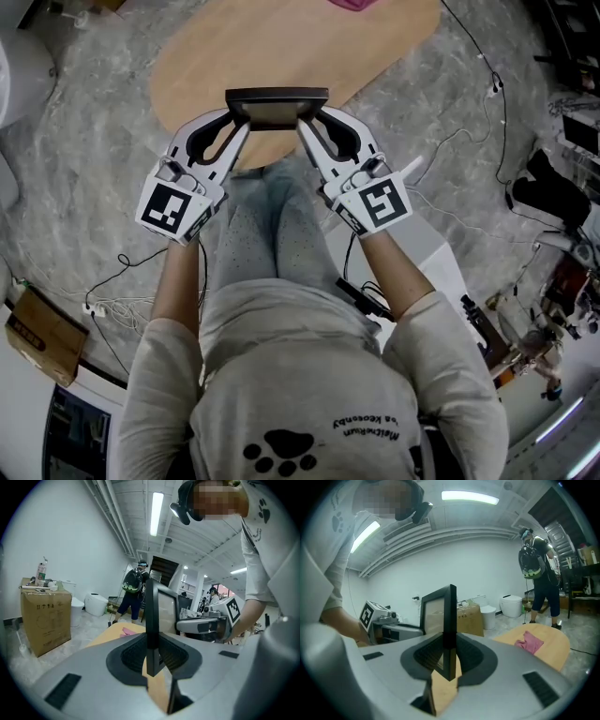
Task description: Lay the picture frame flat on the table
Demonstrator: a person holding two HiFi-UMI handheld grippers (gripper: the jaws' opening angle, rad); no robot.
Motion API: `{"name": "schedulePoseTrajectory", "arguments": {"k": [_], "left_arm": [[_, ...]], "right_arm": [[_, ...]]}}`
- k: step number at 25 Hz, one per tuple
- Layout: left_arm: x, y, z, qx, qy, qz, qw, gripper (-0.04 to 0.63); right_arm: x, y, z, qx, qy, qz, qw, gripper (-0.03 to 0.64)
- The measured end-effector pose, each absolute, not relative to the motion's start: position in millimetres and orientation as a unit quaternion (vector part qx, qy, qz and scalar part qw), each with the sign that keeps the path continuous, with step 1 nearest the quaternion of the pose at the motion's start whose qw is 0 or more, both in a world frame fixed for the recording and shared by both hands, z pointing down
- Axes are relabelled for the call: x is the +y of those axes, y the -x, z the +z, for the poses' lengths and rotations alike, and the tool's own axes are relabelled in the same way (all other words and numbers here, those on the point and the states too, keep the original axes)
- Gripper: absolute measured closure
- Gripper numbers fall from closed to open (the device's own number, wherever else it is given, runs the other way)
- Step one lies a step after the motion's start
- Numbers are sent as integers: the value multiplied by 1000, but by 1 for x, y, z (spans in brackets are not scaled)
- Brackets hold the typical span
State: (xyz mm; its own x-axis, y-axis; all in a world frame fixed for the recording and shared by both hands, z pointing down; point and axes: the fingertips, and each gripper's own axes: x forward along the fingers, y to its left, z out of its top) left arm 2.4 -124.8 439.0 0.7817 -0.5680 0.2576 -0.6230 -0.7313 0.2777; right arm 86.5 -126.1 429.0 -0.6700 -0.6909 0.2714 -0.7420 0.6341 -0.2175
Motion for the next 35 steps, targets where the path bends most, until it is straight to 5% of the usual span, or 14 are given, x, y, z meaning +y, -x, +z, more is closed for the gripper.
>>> {"name": "schedulePoseTrajectory", "arguments": {"k": [35], "left_arm": [[-120, 9, 594, -318, -908, 131, 237, 514]], "right_arm": [[-126, -74, 589, -897, -357, 223, 130, 526]]}}
